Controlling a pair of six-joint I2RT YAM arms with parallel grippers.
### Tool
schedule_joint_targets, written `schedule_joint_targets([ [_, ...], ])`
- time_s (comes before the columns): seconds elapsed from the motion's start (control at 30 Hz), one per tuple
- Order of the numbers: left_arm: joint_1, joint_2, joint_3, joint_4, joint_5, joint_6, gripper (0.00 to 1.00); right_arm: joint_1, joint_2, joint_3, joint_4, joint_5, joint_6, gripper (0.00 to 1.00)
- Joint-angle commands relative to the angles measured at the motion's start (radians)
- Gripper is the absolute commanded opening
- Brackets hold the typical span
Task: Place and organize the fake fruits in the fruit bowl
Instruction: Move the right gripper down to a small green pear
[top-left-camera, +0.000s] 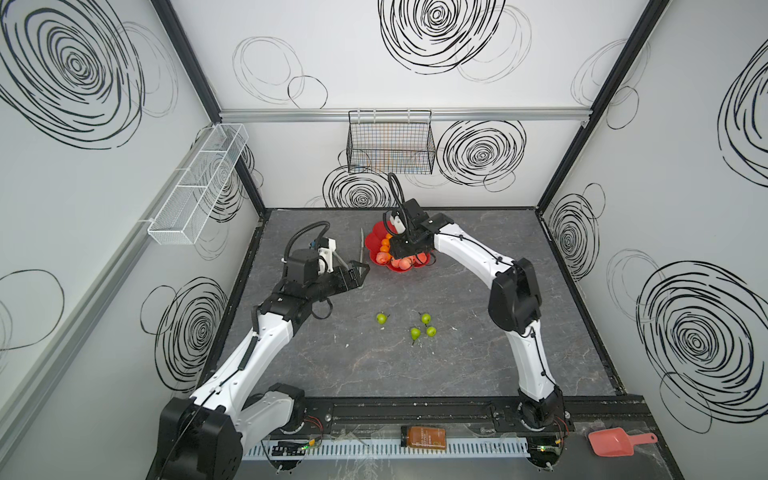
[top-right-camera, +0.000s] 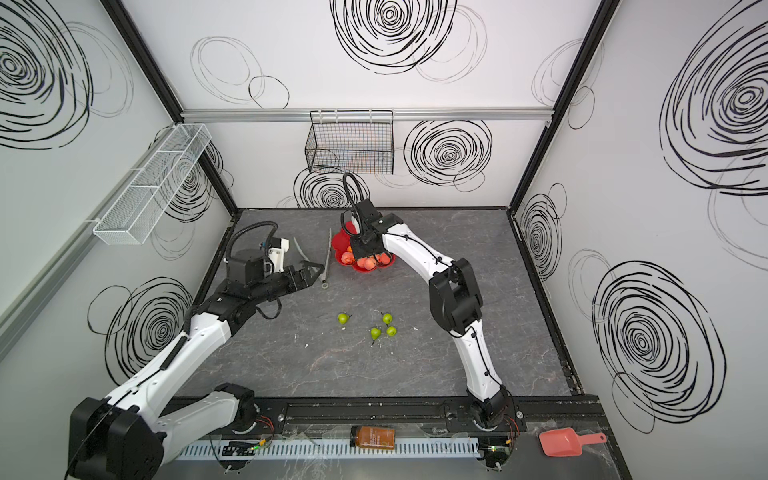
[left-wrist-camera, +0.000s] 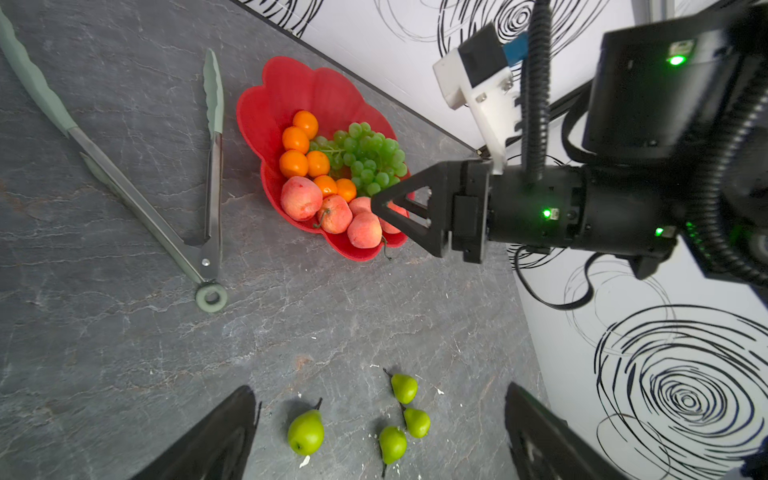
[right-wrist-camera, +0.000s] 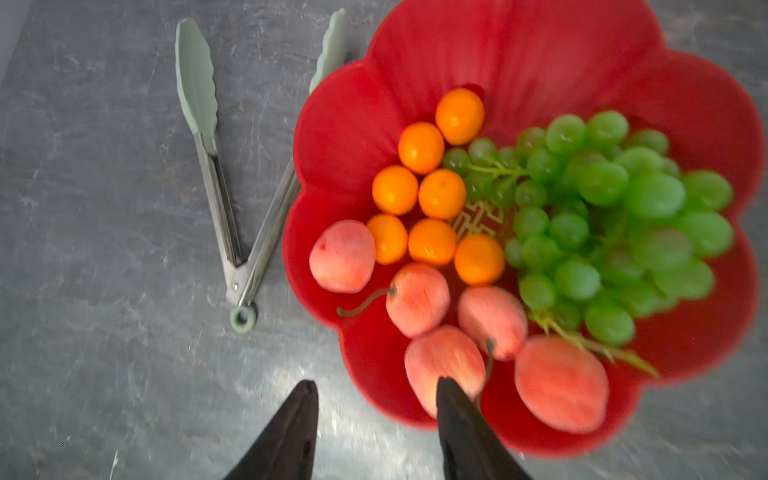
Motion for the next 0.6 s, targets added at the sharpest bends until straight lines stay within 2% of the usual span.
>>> schedule_joint_targets([
  [0.0,-0.042,-0.064,-0.042,-0.042,-0.035,0.015,0.96,0.008,-0.149,-0.167,0.077,0.031,0.020,0.50],
  [0.27,-0.187,-0.179,-0.160,-0.025,-0.111,-0.057,0.96,0.024,-0.406,-0.610,0.227,0.019,0.109,0.50],
  [0.57,-0.339,-0.169,-0.250,0.074,-0.168,-0.136,0.96,0.039,-0.521,-0.879,0.320,-0.006,0.201,0.50],
])
